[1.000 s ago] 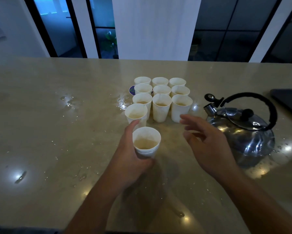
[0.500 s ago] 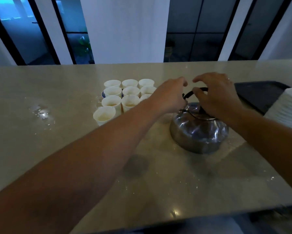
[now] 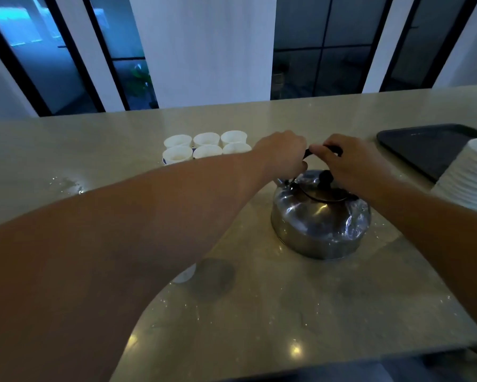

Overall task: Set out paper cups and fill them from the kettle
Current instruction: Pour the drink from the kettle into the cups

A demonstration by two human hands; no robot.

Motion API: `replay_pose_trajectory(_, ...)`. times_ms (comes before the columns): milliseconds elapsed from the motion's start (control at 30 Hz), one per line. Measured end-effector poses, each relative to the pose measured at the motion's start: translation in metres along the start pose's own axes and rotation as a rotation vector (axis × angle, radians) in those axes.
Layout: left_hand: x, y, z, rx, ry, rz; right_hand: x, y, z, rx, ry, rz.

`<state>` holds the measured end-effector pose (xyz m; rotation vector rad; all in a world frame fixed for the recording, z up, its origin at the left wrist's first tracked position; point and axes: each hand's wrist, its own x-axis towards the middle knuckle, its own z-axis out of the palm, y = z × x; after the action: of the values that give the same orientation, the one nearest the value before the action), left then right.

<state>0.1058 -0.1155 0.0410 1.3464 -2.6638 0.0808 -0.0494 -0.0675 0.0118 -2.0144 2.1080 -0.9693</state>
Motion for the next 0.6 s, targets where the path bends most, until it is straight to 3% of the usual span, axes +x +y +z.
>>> replay_pose_trajectory(133,-0.007,0.007,-0.005,0.027,0.011,0.032,-0.004,-0.002,-0.008,0.014,-0.075,0.016)
replay_pose_trajectory(600,-0.046,-0.017,-0.061,-0.055,-0.08,0.044,-0.029,-0.066,-0.033,-0.059,-0.052,-0.088)
